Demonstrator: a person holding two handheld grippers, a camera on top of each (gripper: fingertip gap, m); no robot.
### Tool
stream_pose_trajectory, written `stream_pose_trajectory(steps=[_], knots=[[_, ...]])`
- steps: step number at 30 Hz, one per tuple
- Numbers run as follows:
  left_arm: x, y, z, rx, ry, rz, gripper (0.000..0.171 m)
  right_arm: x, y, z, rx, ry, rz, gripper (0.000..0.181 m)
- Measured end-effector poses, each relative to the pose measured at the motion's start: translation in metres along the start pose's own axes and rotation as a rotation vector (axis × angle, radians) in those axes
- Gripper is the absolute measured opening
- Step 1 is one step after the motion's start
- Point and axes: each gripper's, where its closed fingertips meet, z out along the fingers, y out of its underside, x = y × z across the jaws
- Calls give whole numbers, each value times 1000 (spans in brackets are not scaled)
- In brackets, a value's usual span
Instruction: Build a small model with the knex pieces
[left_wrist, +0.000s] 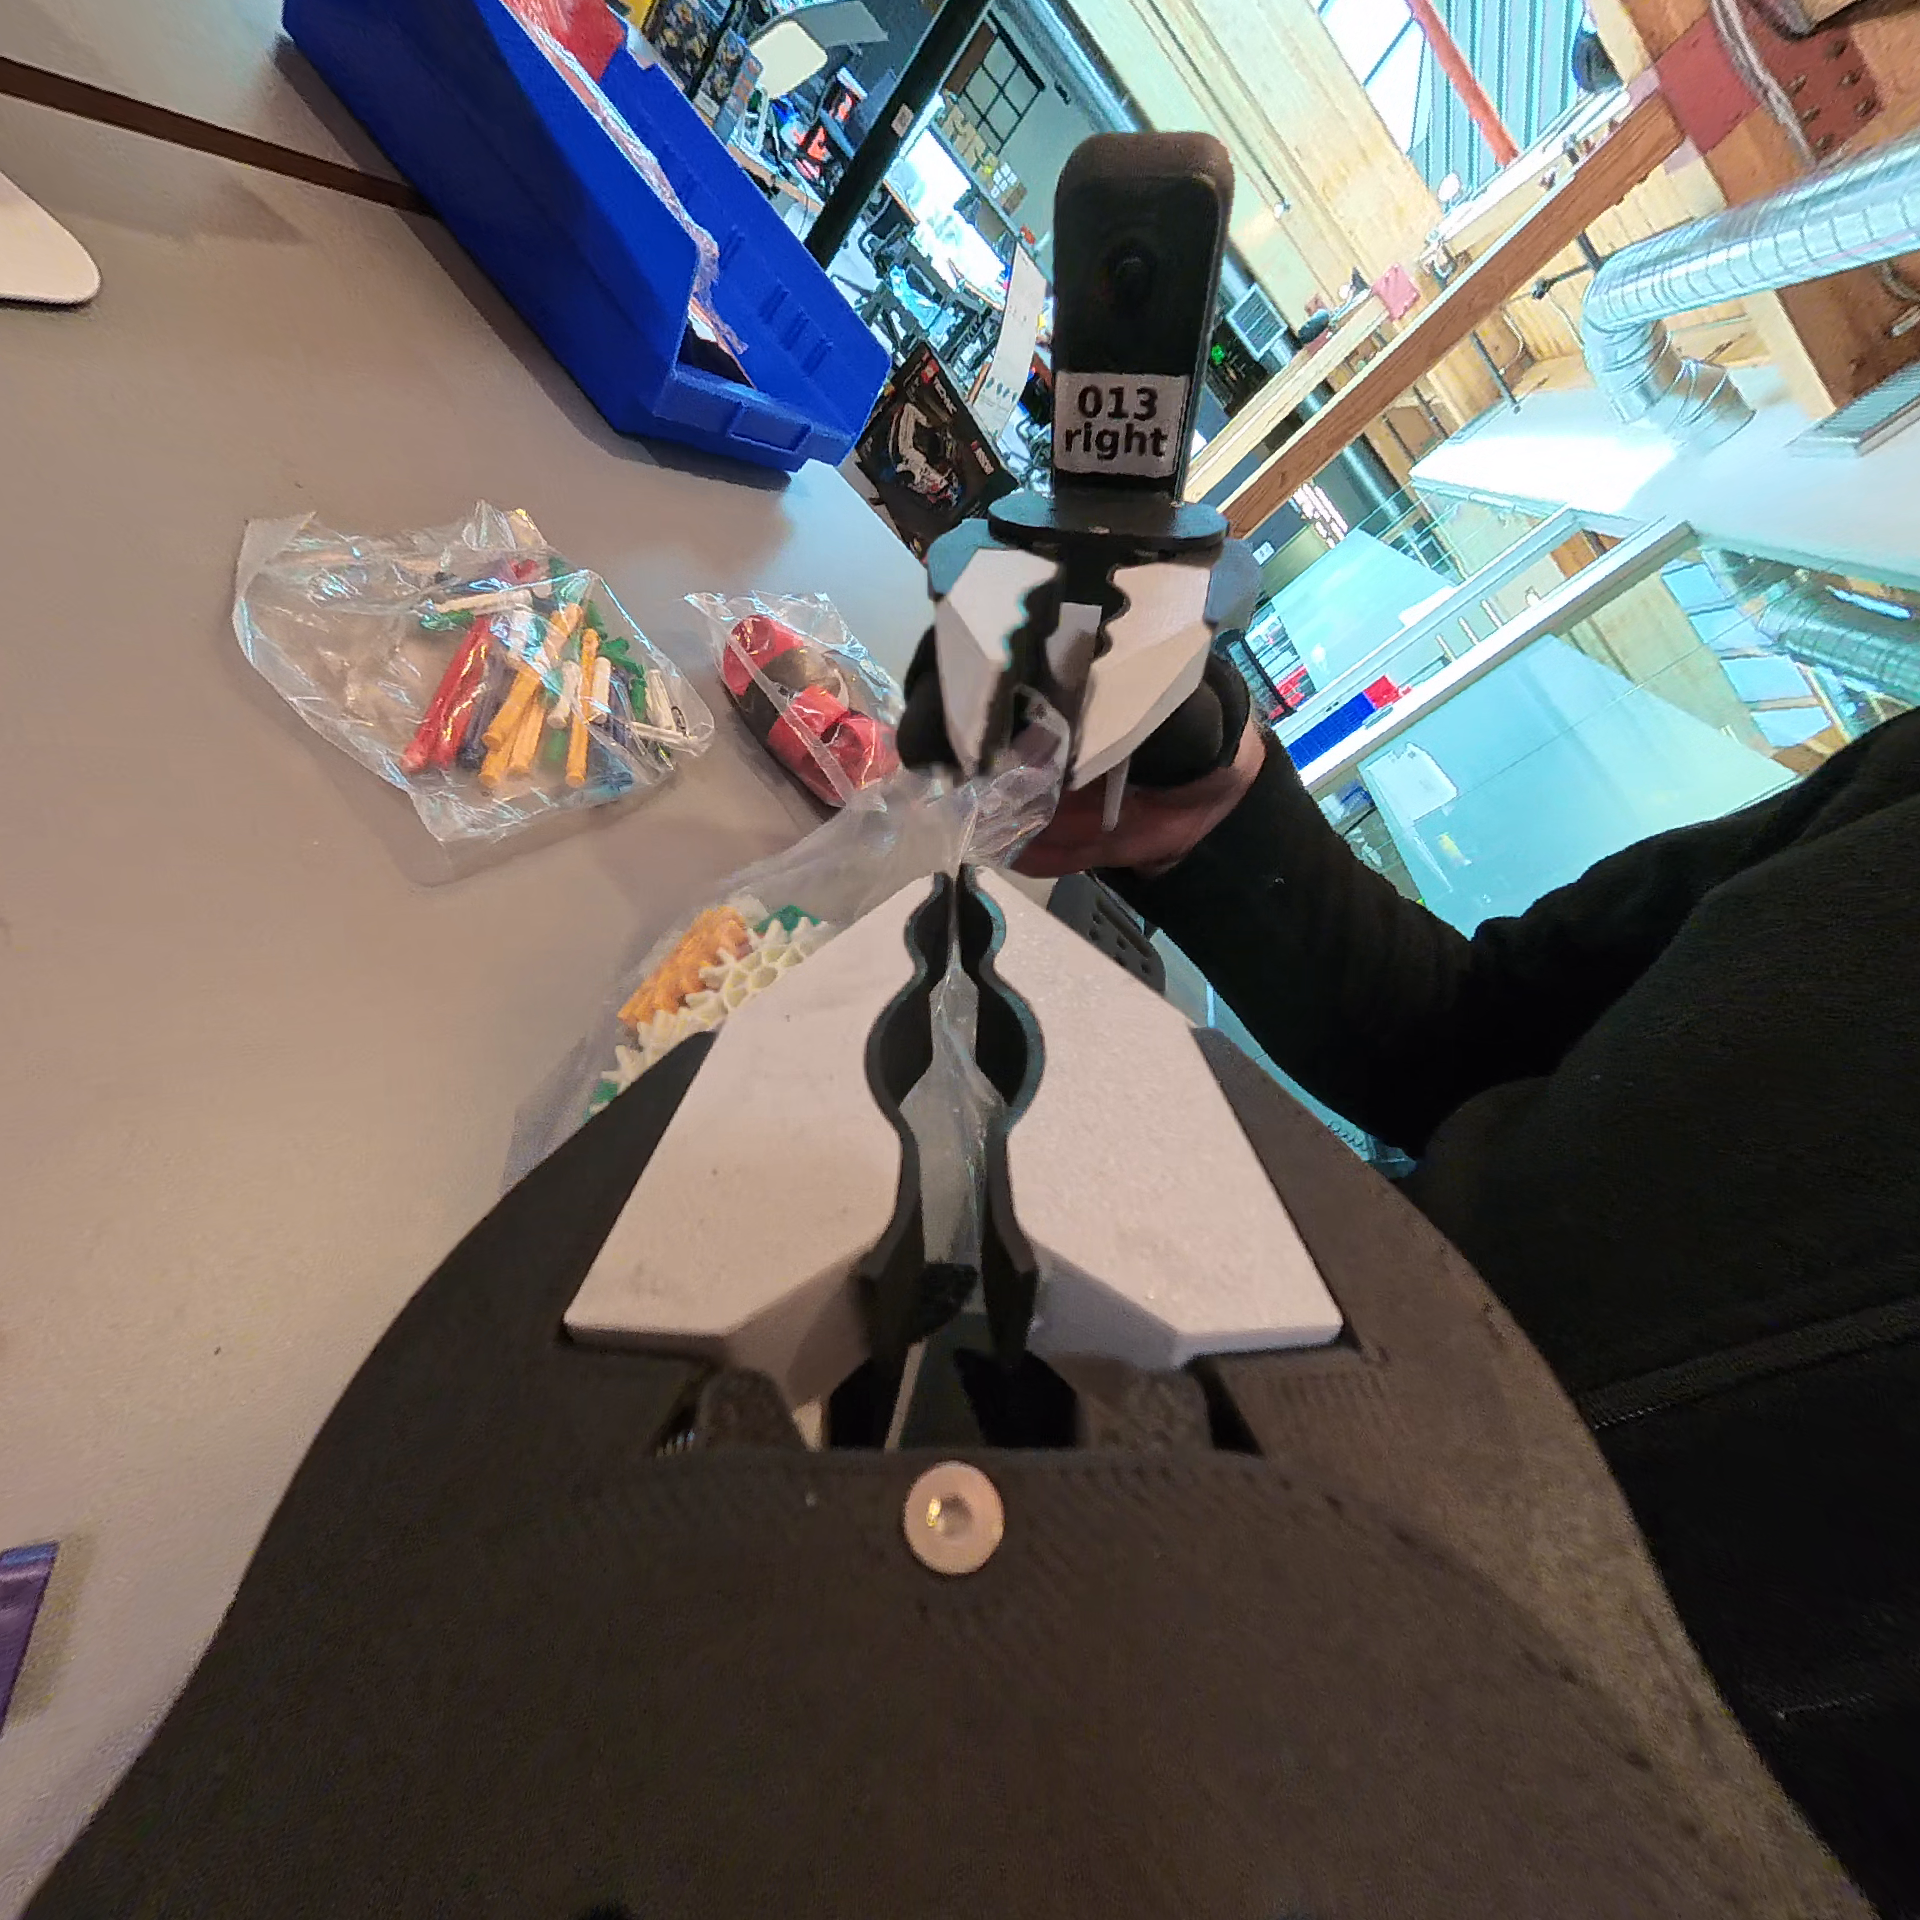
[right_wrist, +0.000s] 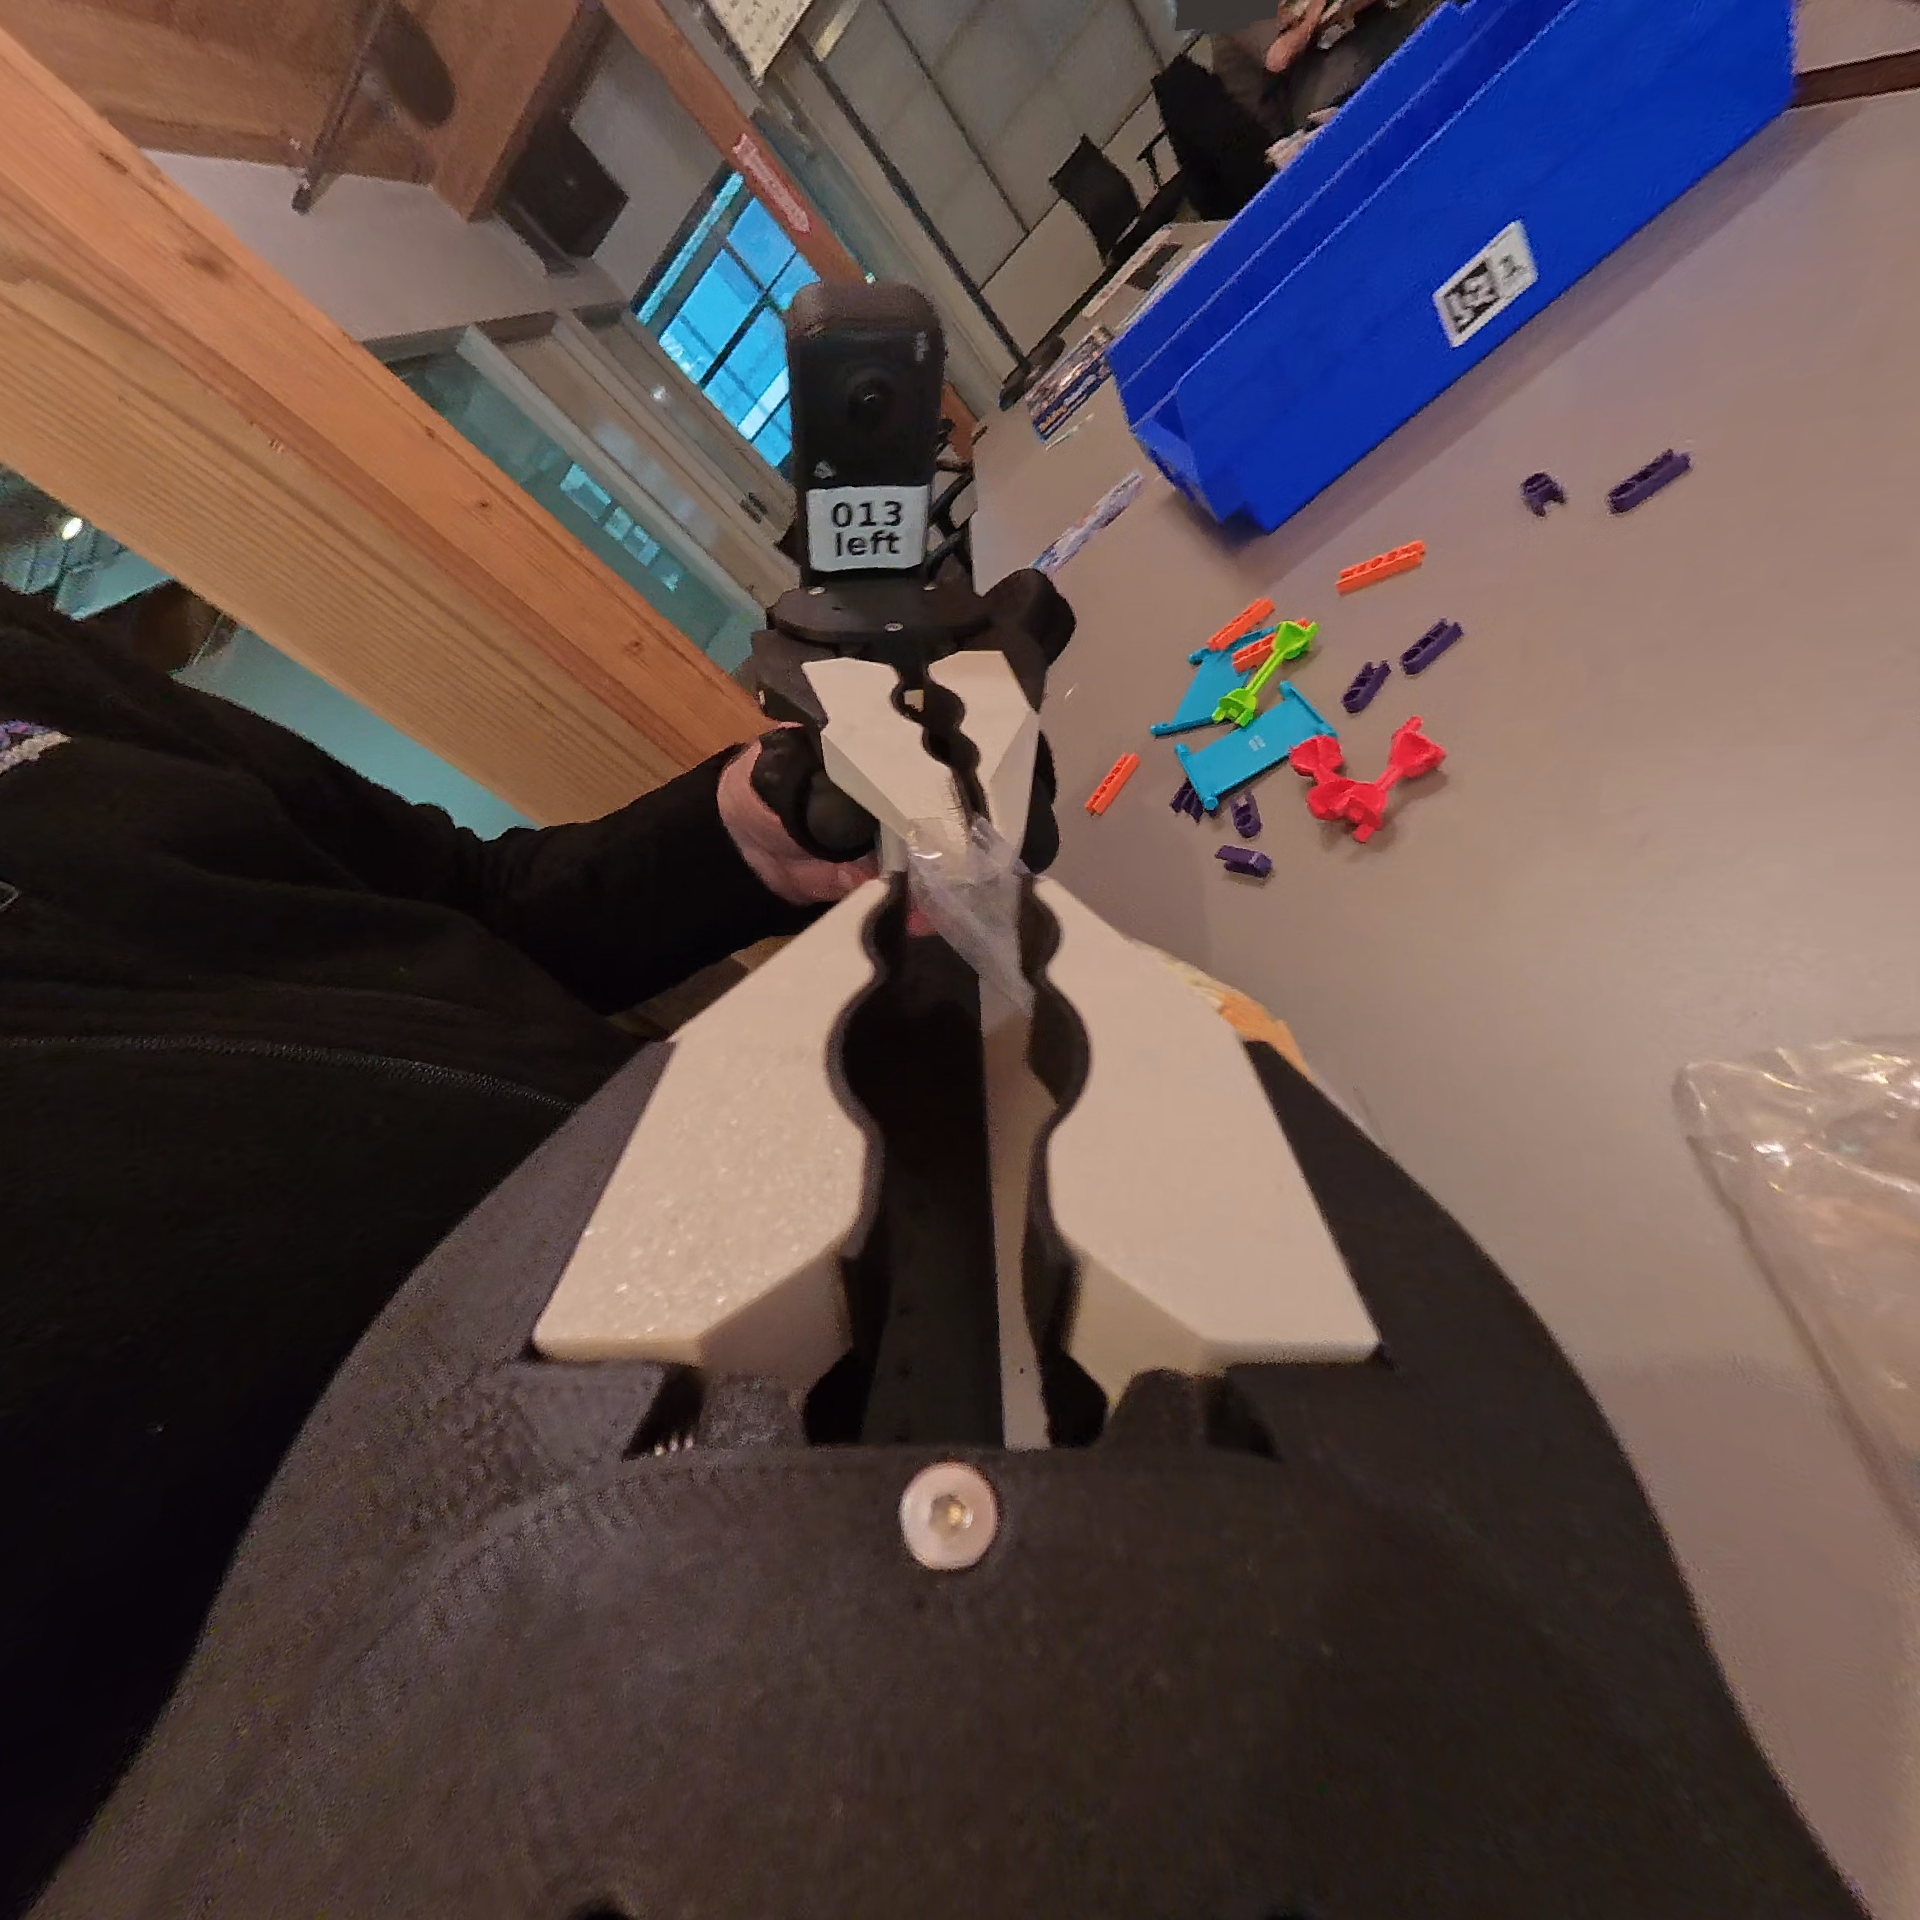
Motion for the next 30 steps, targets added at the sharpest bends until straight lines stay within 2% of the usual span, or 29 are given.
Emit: stream_pose_trajectory(steps=[2, 7, 8, 10, 13, 15, 17, 21, 26, 30], knots=[[0, 0, 0, 11, 6, -16, 0, 2, 0, 3, -7, 25, -33, 0], [11, 0, -7, 2, 44, 19, 1, 5, -9, -3, 21, 34, 24, 0], [14, 3, -6, -20, 55, 28, 5, 5, -9, -2, 16, 40, 19, 0], [15, 6, -5, -56, 39, 49, 3, 4, -12, 1, 6, 53, 11, 0], [11, -3, -5, 0, 24, -11, 0, 17, -21, 1, 34, 148, -10, 0], [6, -6, -6, 38, 15, -69, 0, 26, -20, -5, -5, 295, -117, 27], [2, -9, -8, 95, 18, -135, 0, 18, -22, -12, -14, 387, -264, 38], [-1, -15, -11, 182, 48, -236, 0, -5, -5, -8, -56, 374, -362, 30], [4, -19, -3, 210, 85, -276, 0, 3, 15, 20, -87, 348, -336, 42], [7, -21, 4, 219, 73, -276, 0, 8, 10, 29, -19, 353, -305, 28]])
